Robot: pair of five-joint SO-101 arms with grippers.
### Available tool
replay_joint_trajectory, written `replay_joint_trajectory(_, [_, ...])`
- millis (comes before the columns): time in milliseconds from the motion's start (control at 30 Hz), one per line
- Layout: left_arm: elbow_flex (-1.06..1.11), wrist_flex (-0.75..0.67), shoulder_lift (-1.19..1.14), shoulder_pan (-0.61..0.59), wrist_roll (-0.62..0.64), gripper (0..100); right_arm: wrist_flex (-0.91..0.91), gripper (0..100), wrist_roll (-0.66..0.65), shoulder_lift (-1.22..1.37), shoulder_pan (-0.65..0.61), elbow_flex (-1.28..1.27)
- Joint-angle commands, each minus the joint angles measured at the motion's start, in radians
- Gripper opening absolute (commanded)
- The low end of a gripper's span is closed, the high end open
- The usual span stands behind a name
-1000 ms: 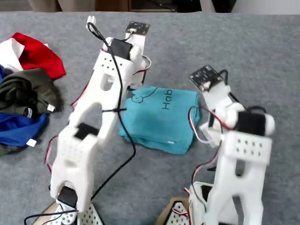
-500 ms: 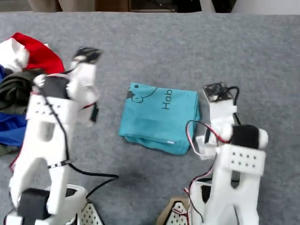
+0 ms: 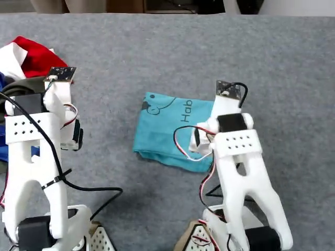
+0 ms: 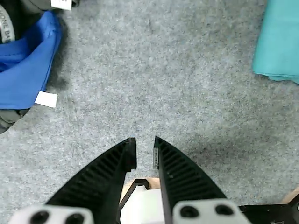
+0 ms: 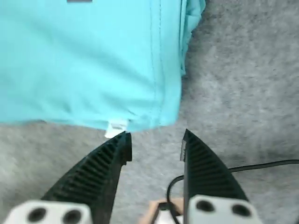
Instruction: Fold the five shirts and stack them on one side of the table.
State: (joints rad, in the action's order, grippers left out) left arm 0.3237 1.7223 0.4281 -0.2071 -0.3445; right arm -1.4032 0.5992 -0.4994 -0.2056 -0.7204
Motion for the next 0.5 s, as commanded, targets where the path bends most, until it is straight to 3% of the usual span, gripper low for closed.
replay_joint_trajectory(0, [0.000, -0.015, 0.030, -0.009, -0.006, 8, 0.064, 19.2, 0.091, 0.027, -0.015, 0.002])
replay_joint_trajectory(167, [0.000, -0.015, 0.022, -0.009, -0.006, 8, 0.135, 20.3, 0.164, 0.087, -0.015, -0.035])
replay_joint_trajectory(333, [0.000, -0.020, 0.021, -0.003, -0.006, 8, 0.141, 34.1, 0.193, 0.147, -0.025, -0.050])
replay_joint_trajectory(467, [0.031, -0.068, 0.021, -0.008, -0.006, 8, 0.199, 35.9, 0.213, 0.191, -0.070, -0.064])
